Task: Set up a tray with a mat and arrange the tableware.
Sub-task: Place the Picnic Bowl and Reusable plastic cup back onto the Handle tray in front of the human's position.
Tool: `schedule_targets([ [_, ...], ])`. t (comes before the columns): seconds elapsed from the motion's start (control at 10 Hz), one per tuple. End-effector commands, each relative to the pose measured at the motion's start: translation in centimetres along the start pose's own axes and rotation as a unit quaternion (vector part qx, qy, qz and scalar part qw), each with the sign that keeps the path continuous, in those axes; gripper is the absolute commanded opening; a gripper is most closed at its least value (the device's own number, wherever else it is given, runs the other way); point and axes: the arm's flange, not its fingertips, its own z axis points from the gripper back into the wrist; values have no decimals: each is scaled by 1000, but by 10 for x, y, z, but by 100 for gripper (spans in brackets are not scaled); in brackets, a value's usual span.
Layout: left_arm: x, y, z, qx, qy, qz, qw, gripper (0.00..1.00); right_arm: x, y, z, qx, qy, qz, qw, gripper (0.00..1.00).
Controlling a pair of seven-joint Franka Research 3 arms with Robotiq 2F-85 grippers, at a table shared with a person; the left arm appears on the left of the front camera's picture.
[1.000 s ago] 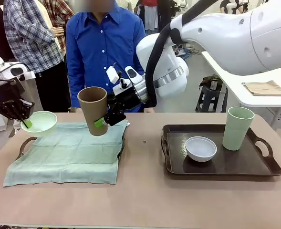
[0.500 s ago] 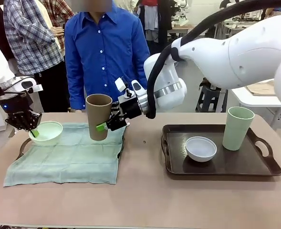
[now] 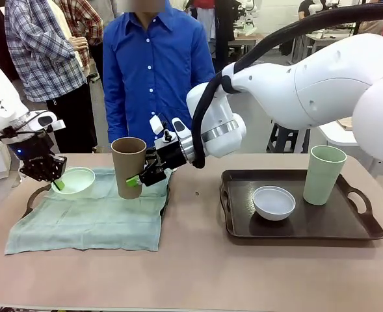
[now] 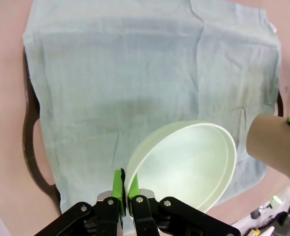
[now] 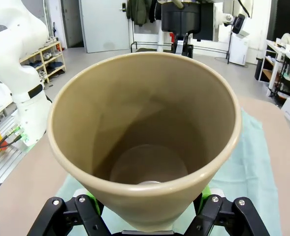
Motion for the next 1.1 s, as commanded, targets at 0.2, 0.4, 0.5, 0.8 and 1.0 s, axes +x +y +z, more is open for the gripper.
schedule_targets([
  [0.2,9,5,-18,-14,3,-8,1000,4,-13,-7,-5,-14,21,13,1000,83],
  [0.4,7,5,-22,-17,2,-11,1000,4,-22,-11,-6,-17,30,6,999,83],
  [0.5,7,4,-24,-19,0,-12,1000,4,-24,-12,-8,-16,36,2,999,83],
  [0.8,8,6,-32,-18,4,-23,1000,4,-28,-12,-10,-9,56,-6,998,83],
  [1.0,10,9,-38,-15,9,-25,1000,4,-28,-11,-10,-9,62,-6,998,83],
])
